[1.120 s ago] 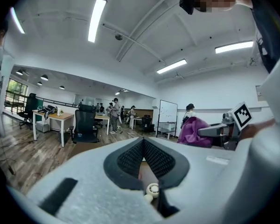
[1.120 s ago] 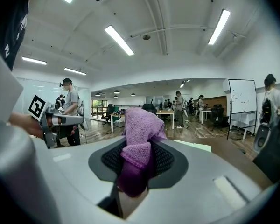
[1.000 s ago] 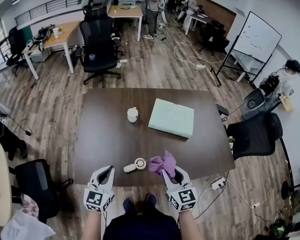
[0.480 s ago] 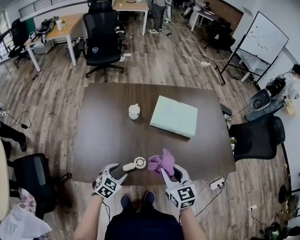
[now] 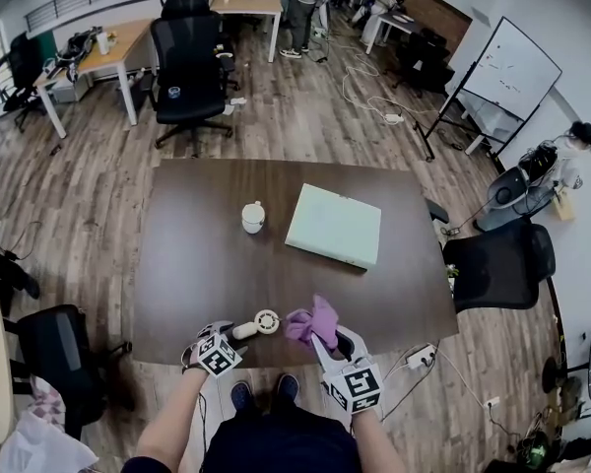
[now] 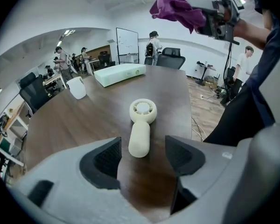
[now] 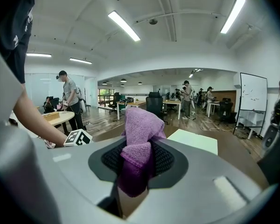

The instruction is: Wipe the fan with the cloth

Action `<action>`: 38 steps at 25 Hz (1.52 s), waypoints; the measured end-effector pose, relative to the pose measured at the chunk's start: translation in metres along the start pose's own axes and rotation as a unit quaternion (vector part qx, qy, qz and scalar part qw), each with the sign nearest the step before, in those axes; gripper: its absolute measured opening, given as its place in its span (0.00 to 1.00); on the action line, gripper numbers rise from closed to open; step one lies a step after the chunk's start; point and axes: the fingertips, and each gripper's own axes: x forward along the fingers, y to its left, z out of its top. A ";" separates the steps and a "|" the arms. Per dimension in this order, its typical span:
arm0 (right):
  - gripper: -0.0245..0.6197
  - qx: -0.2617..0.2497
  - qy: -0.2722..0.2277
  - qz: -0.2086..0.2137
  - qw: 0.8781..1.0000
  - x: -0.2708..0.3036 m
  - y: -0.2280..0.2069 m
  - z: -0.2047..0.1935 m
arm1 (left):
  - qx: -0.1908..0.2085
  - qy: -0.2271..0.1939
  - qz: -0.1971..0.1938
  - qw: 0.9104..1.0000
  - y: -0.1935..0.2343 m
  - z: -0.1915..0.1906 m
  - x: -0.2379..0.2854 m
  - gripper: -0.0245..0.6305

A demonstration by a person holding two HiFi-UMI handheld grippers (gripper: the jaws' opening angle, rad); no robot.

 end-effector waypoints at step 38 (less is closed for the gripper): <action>0.23 -0.016 0.145 0.088 0.985 0.062 0.030 -0.108 | 0.015 -0.003 -0.052 0.999 -0.037 -0.011 0.038 0.30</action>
